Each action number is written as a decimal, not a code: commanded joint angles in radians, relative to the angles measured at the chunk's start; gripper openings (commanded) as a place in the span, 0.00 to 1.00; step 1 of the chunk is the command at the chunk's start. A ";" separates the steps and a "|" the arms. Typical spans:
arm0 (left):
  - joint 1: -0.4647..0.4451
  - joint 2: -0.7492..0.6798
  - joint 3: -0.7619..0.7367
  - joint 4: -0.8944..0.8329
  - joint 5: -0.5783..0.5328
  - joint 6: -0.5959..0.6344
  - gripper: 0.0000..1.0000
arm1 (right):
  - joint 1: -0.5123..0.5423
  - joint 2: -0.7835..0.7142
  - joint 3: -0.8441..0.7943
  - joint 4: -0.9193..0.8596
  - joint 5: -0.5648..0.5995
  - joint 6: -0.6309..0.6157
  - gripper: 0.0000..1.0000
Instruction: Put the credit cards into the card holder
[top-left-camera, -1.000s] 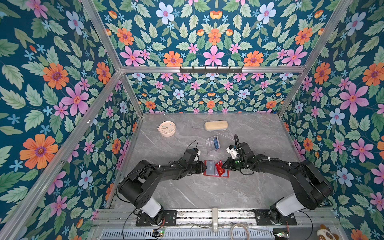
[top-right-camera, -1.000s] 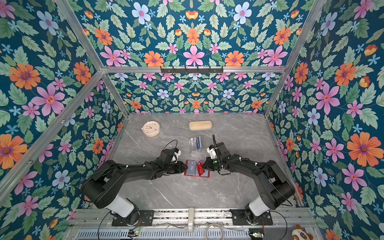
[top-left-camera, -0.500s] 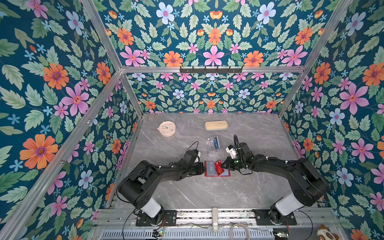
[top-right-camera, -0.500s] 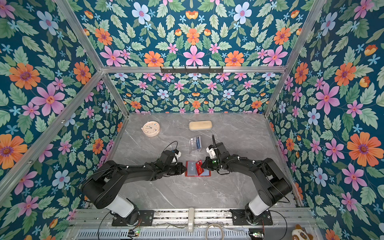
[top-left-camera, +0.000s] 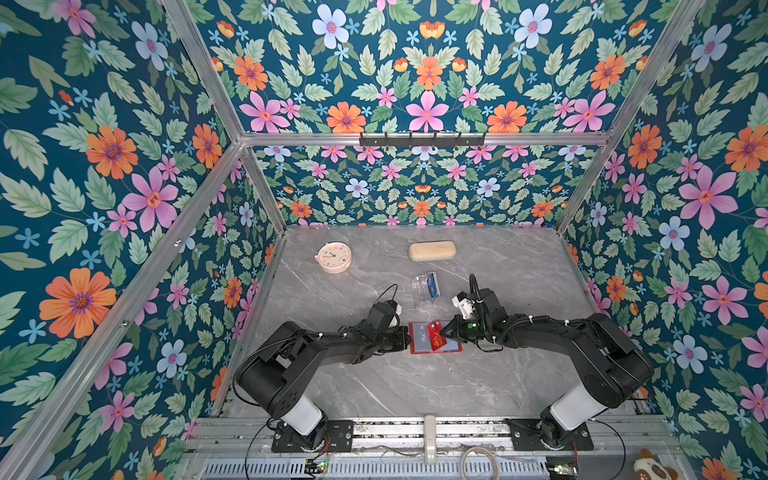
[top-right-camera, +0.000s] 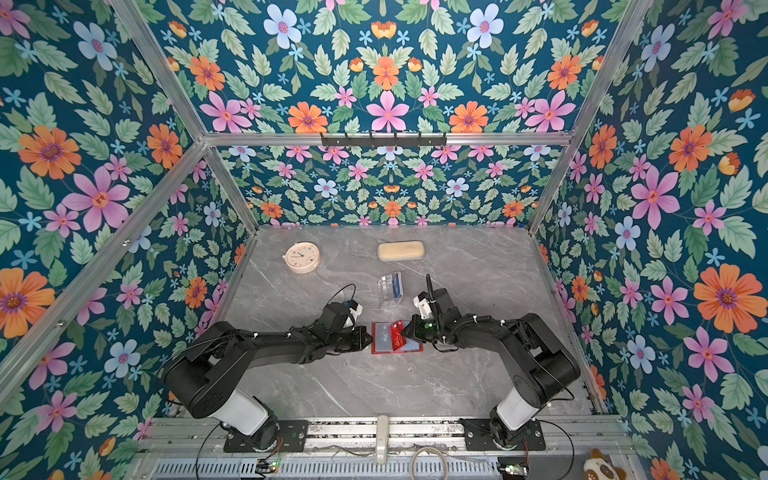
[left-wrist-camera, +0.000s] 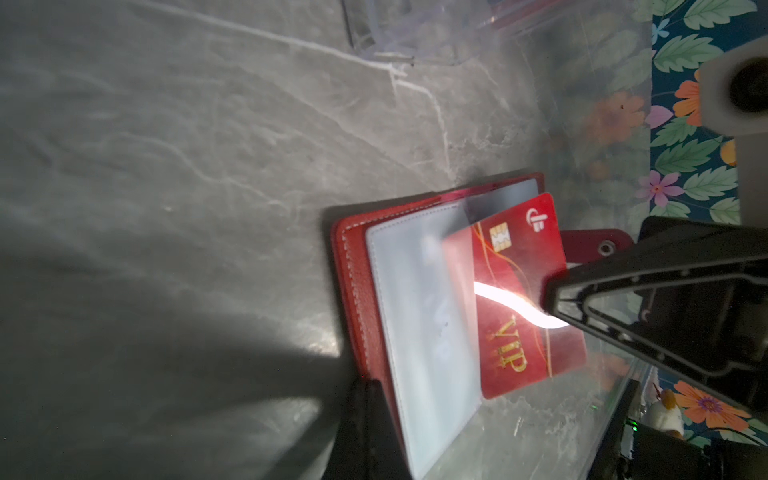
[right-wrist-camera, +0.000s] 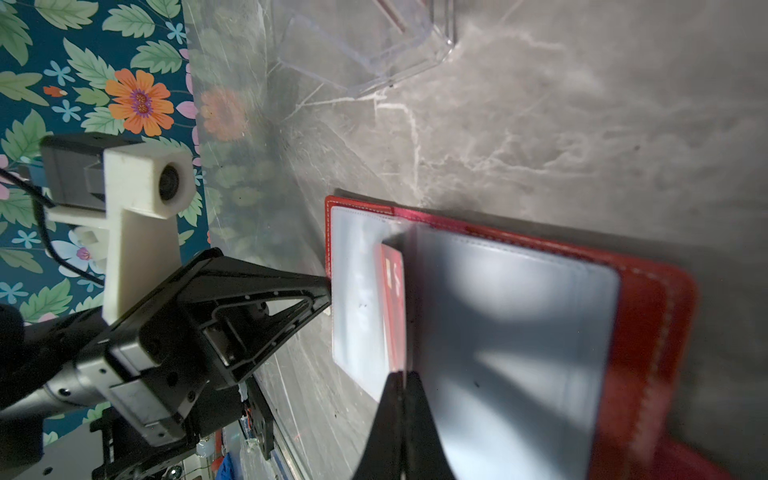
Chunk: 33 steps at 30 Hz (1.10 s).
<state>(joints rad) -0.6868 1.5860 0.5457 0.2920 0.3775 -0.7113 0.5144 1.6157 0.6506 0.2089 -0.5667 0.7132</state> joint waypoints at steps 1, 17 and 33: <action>-0.002 0.004 -0.004 -0.041 -0.007 -0.004 0.00 | 0.001 0.009 -0.006 0.035 0.022 0.030 0.00; -0.007 0.011 -0.003 -0.040 -0.012 -0.003 0.00 | 0.004 0.034 -0.025 0.066 0.029 0.043 0.00; -0.008 0.013 0.000 -0.045 -0.021 -0.004 0.00 | 0.051 0.003 0.037 -0.115 0.137 -0.025 0.30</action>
<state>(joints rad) -0.6937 1.5940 0.5465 0.3054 0.3740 -0.7181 0.5560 1.6329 0.6708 0.1707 -0.4820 0.7208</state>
